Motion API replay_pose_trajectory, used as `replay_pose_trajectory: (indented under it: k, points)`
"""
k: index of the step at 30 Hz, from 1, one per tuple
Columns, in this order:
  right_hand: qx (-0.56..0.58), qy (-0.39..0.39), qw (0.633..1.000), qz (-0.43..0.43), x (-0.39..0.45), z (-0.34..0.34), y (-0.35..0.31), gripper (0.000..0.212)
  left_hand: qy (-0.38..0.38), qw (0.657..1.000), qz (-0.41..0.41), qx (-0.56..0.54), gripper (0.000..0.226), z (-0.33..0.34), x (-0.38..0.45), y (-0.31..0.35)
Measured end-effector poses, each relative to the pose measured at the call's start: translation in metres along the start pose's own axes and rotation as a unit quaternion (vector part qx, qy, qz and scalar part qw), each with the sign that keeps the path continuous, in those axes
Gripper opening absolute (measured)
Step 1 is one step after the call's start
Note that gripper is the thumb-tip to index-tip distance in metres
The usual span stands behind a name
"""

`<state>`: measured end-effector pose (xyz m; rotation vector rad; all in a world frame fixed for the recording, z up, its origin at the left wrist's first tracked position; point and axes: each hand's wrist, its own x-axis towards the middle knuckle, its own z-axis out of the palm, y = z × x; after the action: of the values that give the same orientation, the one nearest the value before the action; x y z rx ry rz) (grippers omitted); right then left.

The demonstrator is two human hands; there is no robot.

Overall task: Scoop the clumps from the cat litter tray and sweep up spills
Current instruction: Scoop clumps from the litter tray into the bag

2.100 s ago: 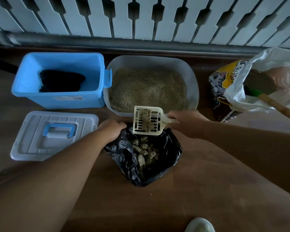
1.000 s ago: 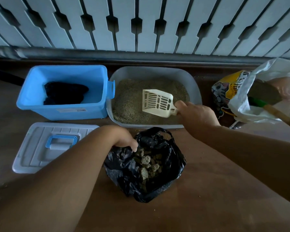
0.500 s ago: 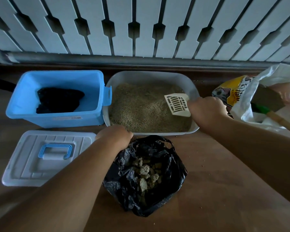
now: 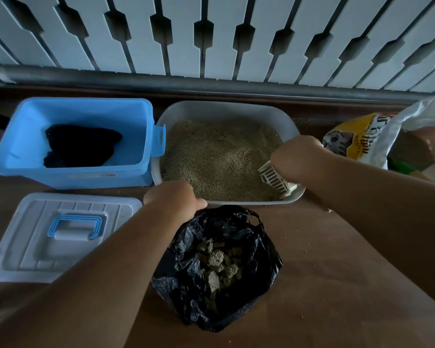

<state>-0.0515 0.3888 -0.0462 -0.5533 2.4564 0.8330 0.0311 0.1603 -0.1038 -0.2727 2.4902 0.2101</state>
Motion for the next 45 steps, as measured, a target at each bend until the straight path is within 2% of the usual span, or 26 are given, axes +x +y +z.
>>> replay_pose_trajectory:
  k: [3,5,7,10,18,23,29,33,38,45]
  points:
    - [0.074,-0.057,0.995,-0.041,0.012,0.003,0.015,0.022,-0.005,1.0,0.022,-0.013,0.045,0.001,0.003,-0.005]
    - [0.21,-0.112,0.97,-0.052,0.016,0.015,0.014,0.02,-0.005,0.999,0.037,-0.024,0.038,0.003,0.006,-0.009]
    - [0.295,-0.121,0.946,-0.055,0.017,0.027,0.015,0.022,0.0,0.998,0.054,-0.044,0.037,0.005,0.008,-0.011]
    - [0.355,-0.117,0.926,-0.056,0.019,0.039,0.017,0.028,0.002,0.995,0.073,-0.063,0.041,0.005,0.008,-0.013]
    - [0.508,-0.111,0.853,-0.037,0.029,0.058,-0.027,0.008,0.007,0.994,0.091,-0.061,0.045,0.001,0.003,-0.01]
    - [0.536,-0.053,0.842,-0.03,0.032,0.066,-0.044,0.026,-0.014,0.994,0.082,-0.068,0.045,0.001,0.006,-0.01]
    - [0.661,-0.008,0.75,0.004,0.018,0.064,-0.038,0.027,-0.027,0.995,0.054,-0.08,0.046,0.0,0.006,-0.009]
    - [0.63,0.018,0.776,0.001,0.011,0.063,-0.033,0.034,0.0,0.996,0.049,-0.072,0.046,0.0,-0.001,-0.006]
    - [0.616,0.043,0.786,-0.008,0.001,0.061,-0.033,0.037,0.002,0.996,0.038,-0.079,0.045,0.001,-0.003,-0.006]
    - [0.64,0.079,0.764,0.006,-0.01,0.055,-0.028,0.028,-0.005,0.998,0.011,-0.069,0.044,0.003,-0.002,-0.004]
